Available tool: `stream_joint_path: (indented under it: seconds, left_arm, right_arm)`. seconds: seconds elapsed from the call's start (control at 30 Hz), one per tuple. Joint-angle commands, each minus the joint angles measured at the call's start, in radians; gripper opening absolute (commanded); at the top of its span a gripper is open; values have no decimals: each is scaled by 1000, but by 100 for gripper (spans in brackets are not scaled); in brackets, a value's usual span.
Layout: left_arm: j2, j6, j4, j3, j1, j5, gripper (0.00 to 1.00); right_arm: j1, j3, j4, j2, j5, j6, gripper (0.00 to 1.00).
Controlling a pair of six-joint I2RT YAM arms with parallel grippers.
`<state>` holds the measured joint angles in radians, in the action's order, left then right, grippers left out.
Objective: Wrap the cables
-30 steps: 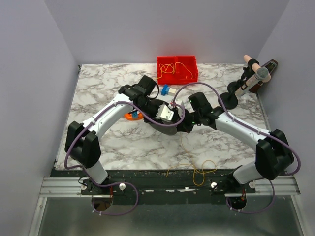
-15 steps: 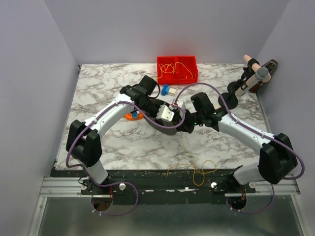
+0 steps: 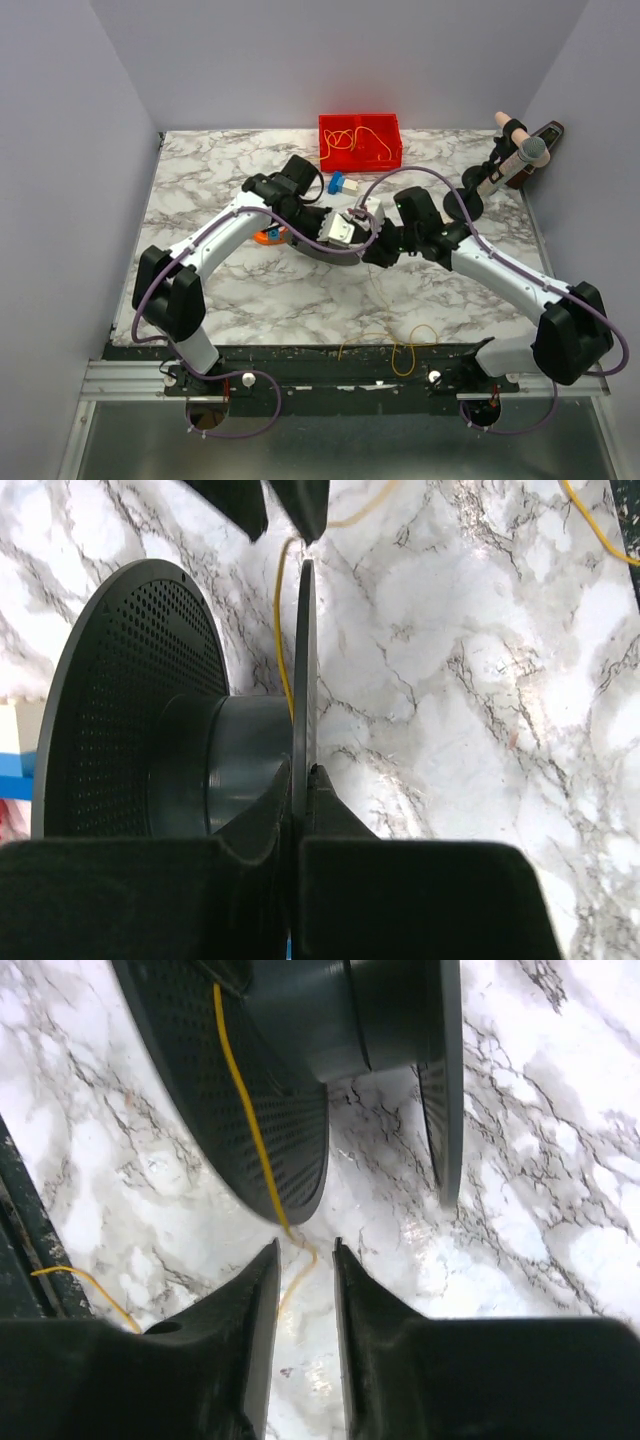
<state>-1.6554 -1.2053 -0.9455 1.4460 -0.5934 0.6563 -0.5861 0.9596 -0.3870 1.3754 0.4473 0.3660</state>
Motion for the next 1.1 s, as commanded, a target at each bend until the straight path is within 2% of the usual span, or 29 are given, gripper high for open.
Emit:
stream_joint_path:
  seconds: [0.0,0.27,0.43,0.6,0.8,1.07]
  left_arm:
    - [51,110,-16,66,24,80,0]
    - [129,337,1,145,35,111,0]
    - [169,597,46,230,37,71,0]
    - [218,867,82,350,43,-35,0]
    - [270,1078,73,471,44,-162,0]
    - [321,1201,37,651,46,-254,0]
  right_arm:
    - [-11,-36,20,-90,-91,-67,43]
    - [-11,-113,60,-257,-131,-145,59]
    - [-11,-117,60,-367,-140,-188,70]
    - [-11,-101,62,-484,-147,-216,80]
    - [-11,-53,47,-562,-134,-236,83]
    - [-11,-29,31,-541,-226,-257,87]
